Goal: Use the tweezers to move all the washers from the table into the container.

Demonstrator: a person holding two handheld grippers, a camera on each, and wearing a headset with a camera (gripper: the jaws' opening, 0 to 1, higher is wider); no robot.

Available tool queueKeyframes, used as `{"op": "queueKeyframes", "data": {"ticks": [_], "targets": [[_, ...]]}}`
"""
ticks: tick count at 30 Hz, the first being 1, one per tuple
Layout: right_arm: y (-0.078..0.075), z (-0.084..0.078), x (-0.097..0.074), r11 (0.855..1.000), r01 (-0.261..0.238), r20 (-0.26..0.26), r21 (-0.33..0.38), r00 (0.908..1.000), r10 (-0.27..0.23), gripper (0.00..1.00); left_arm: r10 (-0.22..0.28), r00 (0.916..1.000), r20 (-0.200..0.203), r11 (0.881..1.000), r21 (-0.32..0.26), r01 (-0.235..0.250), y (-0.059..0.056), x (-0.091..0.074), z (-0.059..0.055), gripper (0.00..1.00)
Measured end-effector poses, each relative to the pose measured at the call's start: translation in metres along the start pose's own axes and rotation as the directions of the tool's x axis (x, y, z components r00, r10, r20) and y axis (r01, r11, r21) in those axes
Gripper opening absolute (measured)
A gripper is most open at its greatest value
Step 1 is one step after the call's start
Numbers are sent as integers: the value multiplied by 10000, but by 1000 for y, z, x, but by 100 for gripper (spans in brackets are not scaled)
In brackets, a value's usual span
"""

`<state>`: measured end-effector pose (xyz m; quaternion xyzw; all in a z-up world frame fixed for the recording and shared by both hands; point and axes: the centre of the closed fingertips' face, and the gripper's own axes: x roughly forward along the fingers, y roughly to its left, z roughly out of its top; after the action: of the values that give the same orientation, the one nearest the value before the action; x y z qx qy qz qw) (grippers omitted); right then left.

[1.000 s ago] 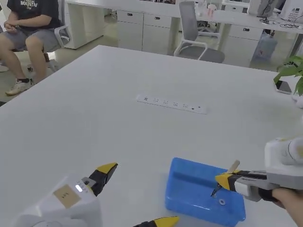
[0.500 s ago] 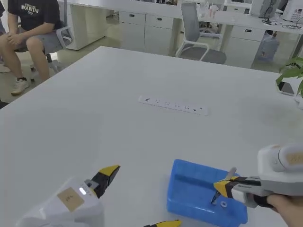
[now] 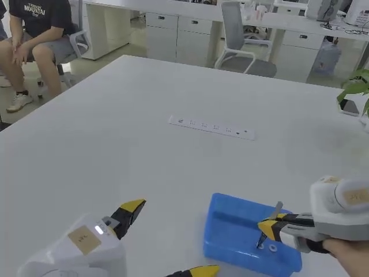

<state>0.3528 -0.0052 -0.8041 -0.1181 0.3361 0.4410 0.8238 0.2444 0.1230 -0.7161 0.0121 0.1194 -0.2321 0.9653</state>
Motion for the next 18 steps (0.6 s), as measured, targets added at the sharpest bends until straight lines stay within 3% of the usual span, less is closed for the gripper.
{"op": "queueKeyframes", "data": {"ticks": [10,18], "targets": [[1,14,-19,9998,198,606,-29,9980,-196,4,-31,10000,-9,10000,8,31,-1,0,0,89],[17,34,-39,9999,56,1291,-157,9916,-35,4,-59,10000,-3,10000,-5,59,-2,1,0,89]]}}
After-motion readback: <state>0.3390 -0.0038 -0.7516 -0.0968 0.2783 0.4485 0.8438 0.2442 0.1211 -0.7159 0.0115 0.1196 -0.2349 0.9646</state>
